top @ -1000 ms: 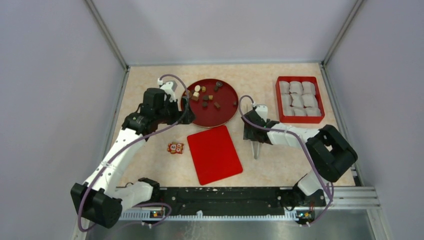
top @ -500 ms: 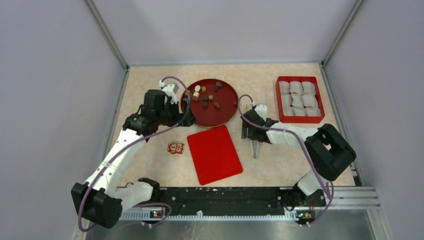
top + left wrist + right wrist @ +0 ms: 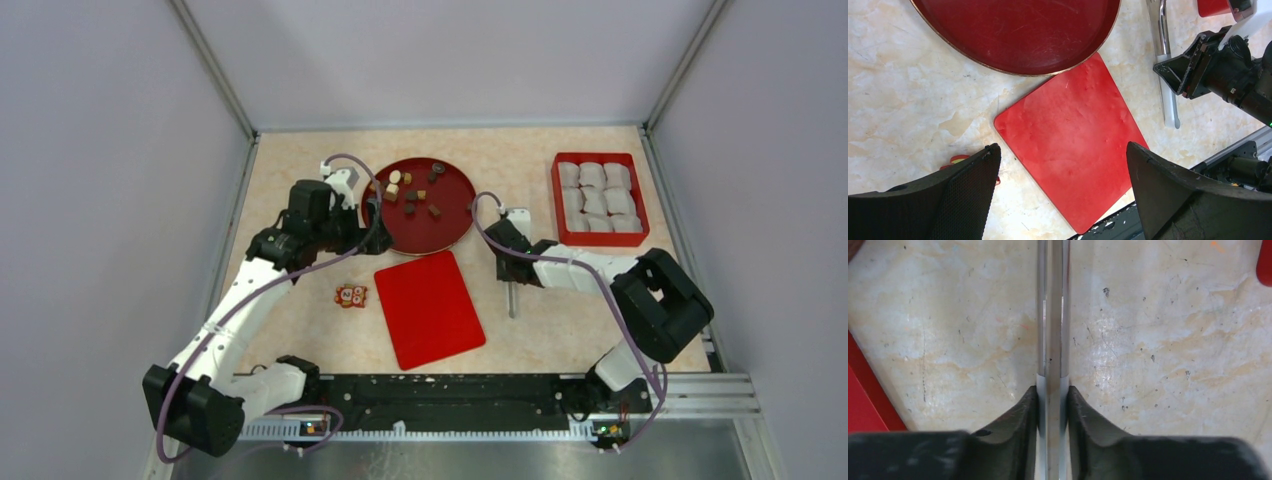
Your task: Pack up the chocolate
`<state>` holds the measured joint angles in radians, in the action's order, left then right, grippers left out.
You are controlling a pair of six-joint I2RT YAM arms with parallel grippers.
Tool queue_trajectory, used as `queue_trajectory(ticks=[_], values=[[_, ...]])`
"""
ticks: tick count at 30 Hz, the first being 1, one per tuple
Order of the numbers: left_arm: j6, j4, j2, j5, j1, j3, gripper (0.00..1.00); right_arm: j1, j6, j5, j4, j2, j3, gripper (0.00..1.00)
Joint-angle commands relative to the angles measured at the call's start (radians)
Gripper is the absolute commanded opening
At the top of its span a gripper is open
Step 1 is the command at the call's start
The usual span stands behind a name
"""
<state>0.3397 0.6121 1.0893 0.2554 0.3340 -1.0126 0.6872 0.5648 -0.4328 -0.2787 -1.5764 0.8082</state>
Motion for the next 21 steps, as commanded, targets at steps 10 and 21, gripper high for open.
queue_trajectory(ticks=[10,21], values=[[-0.024,-0.037,-0.036,0.065,0.000,0.035,0.99,0.009,-0.095,0.033,-0.165,0.130,0.093,0.00],[0.034,-0.070,-0.052,0.021,-0.001,0.074,0.99,0.009,-0.127,0.143,-0.259,0.208,0.232,0.00]])
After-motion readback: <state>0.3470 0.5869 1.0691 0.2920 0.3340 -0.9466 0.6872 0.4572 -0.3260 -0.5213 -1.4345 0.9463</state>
